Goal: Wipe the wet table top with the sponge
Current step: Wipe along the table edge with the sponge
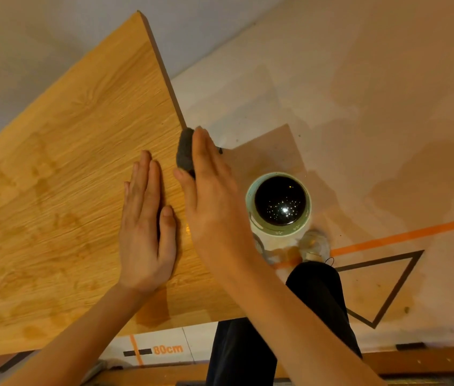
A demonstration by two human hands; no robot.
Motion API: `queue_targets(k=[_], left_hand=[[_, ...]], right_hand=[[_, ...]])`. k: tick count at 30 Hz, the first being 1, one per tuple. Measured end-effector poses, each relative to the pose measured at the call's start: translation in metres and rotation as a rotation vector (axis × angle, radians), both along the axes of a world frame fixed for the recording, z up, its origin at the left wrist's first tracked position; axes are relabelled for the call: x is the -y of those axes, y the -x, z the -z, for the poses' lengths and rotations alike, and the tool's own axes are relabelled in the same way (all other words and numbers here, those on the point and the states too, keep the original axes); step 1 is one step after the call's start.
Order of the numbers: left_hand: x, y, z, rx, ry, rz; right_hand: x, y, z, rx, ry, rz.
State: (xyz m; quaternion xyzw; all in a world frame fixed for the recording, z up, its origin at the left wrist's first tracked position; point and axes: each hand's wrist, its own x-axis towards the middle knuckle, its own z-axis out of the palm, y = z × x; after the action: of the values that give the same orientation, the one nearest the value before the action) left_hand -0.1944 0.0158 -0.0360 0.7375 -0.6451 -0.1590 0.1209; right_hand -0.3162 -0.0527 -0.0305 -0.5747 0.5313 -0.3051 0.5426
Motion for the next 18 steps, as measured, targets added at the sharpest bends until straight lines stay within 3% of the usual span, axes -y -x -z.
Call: queue_targets(k=[2,7,10,14,18], left_hand=[[-0.002,0.000,0.000,-0.001,0.001,0.000],[-0.001,-0.001,-0.001,0.005,0.007,0.006],[0.000,-0.001,-0.001,-0.004,-0.005,0.001],[-0.001,0.000,-0.001,-0.014,-0.016,-0.011],[-0.003,-0.001,-0.002,-0.012,-0.036,0.012]], right_hand=[[-0.030,0.004,0.002,-0.118,0.204,0.073],[-0.084,0.033,-0.004,-0.370,0.157,-0.021],[-0.044,0.011,-0.004,-0.394,0.289,0.025],[0.010,-0.021,0.002,-0.276,0.201,0.068],[-0.035,-0.002,0.004,-0.401,0.258,0.060]])
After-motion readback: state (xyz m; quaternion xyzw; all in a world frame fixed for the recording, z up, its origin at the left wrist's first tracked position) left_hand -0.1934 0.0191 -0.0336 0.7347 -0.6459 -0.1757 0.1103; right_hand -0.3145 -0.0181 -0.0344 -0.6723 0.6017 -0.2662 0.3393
